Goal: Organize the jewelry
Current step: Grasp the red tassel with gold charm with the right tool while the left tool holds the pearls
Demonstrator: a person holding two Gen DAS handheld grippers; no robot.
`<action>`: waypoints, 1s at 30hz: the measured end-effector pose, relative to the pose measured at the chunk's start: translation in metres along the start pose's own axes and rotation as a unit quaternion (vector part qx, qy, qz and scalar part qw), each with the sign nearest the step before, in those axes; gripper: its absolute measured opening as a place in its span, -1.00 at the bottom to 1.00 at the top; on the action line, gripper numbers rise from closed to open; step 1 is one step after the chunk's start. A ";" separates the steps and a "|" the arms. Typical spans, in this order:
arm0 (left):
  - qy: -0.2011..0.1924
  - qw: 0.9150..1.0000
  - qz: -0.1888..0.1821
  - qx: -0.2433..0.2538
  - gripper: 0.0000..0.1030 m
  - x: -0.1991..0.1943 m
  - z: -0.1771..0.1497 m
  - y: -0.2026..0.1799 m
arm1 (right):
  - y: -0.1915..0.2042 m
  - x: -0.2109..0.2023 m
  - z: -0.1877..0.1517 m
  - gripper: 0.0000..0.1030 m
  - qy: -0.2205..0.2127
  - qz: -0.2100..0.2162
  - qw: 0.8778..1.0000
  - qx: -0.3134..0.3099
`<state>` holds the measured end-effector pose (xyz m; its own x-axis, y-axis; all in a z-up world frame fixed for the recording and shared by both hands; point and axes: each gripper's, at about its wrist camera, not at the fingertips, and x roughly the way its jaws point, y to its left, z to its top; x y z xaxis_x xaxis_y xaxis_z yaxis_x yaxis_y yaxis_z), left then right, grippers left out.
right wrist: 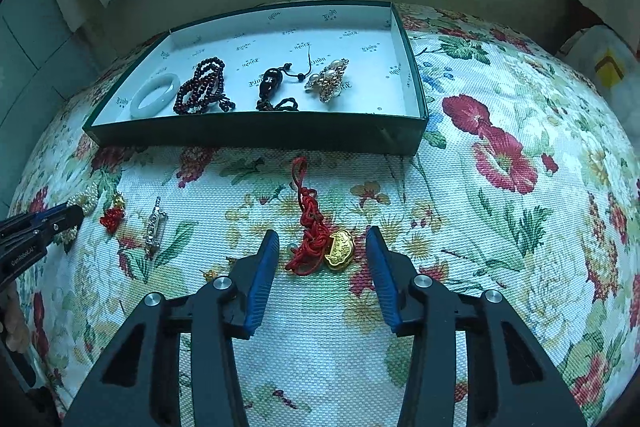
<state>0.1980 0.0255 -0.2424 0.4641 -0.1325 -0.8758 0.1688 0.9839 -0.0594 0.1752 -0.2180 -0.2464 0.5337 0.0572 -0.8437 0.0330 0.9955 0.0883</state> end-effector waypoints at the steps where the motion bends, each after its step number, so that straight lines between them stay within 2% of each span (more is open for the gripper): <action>1: 0.000 1.000 0.000 0.000 -0.71 0.000 0.000 0.000 | 0.001 0.000 -0.001 -0.33 -0.001 -0.003 1.000 -0.006; 7: 0.000 1.000 0.000 0.000 -0.71 0.000 0.000 0.000 | -0.002 -0.003 -0.004 -0.42 -0.004 0.000 1.000 -0.004; 30: -0.001 1.000 0.000 -0.003 -0.71 0.000 0.003 0.001 | -0.008 -0.014 -0.002 -0.43 -0.016 0.004 1.000 0.013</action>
<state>0.2005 0.0258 -0.2412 0.4658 -0.1321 -0.8750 0.1637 0.9846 -0.0615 0.1655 -0.2262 -0.2368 0.5605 0.0630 -0.8257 0.0495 0.9928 0.1094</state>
